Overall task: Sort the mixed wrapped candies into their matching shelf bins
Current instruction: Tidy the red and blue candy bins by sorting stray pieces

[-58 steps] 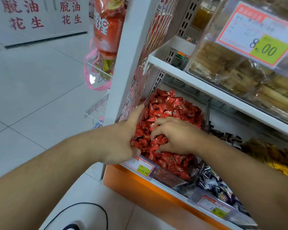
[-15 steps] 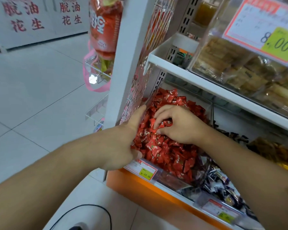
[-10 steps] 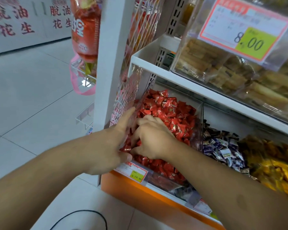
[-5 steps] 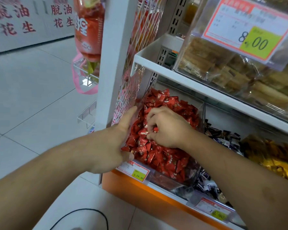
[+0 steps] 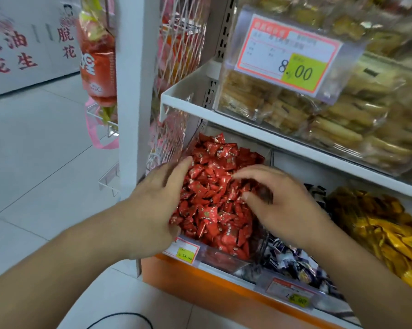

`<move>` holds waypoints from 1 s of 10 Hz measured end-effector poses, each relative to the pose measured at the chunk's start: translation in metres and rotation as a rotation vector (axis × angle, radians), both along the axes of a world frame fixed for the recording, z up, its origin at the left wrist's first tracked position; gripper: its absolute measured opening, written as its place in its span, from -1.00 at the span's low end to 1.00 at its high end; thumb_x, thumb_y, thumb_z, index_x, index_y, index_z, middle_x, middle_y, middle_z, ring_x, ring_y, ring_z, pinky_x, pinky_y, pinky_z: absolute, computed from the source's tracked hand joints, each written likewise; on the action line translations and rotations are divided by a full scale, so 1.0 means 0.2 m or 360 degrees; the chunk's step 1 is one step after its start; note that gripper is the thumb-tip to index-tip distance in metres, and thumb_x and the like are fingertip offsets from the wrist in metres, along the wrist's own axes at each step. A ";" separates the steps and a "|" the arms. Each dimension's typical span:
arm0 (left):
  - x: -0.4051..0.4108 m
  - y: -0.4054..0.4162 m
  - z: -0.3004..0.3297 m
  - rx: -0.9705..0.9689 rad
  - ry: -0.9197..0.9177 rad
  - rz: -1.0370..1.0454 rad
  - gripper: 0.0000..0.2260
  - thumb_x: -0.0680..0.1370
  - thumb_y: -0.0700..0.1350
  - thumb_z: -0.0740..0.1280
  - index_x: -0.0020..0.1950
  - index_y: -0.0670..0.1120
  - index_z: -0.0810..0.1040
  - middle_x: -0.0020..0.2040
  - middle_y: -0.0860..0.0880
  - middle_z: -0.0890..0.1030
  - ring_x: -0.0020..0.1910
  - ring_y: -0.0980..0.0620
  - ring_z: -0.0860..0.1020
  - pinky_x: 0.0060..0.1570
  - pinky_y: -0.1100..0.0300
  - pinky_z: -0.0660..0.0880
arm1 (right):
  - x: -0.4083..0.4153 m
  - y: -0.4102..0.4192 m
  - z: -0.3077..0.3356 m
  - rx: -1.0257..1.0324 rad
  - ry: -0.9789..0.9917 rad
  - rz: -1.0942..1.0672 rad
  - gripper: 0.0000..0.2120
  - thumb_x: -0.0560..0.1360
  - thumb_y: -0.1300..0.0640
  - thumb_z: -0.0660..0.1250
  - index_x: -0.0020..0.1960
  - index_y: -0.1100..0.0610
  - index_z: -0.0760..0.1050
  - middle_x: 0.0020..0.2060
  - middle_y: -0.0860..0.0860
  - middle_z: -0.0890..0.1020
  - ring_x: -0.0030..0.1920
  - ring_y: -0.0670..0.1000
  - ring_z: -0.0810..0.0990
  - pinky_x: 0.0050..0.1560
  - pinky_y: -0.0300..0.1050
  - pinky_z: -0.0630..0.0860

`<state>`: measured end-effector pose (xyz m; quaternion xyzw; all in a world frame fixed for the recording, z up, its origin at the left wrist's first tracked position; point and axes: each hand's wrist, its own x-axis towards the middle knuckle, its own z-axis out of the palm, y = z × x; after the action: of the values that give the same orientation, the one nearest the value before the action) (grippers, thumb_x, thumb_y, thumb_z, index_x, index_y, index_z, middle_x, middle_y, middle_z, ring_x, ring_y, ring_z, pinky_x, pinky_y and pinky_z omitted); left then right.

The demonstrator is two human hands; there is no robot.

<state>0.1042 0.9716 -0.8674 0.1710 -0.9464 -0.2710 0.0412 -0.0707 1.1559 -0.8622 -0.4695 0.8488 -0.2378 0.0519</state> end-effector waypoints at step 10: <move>-0.31 -0.06 -0.15 -0.0438 0.0131 -0.0352 -0.77 0.47 -0.14 0.56 0.01 0.19 0.71 0.13 0.27 0.56 0.10 0.27 0.53 0.24 0.37 0.42 | -0.08 0.22 -0.12 -0.0014 -0.0058 -0.0062 -0.56 0.60 -0.21 0.33 0.42 -0.09 0.48 0.45 -0.32 0.36 0.54 -0.31 0.11 0.52 -0.30 0.03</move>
<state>0.0432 0.9588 -0.8974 0.0473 -0.9851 -0.1487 0.0729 -0.0866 1.1998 -0.8858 -0.4487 0.8556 -0.2509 0.0606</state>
